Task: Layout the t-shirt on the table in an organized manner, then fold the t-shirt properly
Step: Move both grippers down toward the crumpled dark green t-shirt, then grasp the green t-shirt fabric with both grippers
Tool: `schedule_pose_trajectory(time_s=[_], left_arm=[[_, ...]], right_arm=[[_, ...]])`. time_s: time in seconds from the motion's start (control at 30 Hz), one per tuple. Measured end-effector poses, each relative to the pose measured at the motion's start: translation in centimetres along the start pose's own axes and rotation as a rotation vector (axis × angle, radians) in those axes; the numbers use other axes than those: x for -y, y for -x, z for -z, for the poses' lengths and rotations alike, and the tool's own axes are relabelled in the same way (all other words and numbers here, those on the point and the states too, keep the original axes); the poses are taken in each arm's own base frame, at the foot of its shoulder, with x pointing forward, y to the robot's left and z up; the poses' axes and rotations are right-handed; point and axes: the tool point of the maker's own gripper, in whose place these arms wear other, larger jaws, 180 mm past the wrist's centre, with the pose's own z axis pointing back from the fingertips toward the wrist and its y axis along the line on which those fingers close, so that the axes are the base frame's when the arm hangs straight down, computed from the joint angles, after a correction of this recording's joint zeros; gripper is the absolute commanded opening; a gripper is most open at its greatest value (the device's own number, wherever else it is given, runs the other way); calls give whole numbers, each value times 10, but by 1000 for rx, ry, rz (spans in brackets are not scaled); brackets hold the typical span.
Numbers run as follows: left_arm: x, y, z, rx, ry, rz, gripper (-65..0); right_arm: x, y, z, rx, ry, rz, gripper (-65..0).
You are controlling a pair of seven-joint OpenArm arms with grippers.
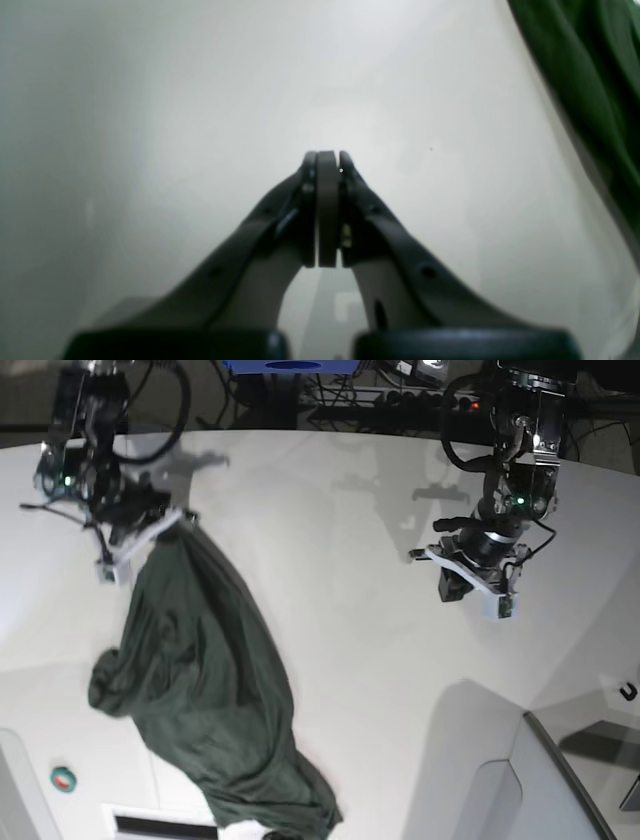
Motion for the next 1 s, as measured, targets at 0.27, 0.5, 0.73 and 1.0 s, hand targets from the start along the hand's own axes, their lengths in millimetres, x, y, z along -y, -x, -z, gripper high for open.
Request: schedule_pose_trajectory(time_s=[0.27, 0.5, 0.73, 1.0], left_arm=[[76, 25, 30, -75, 139, 127, -650], [136, 34, 35, -77, 216, 160, -650], [172, 44, 27, -79, 287, 249, -650], [42, 96, 8, -164, 16, 480, -650]], right_arm=[[-57, 61, -6, -130, -122, -99, -611], [-34, 32, -31, -25, -48, -119, -263], [12, -9, -44, 88, 61, -123, -246], [35, -14, -47, 97, 107, -109, -246]])
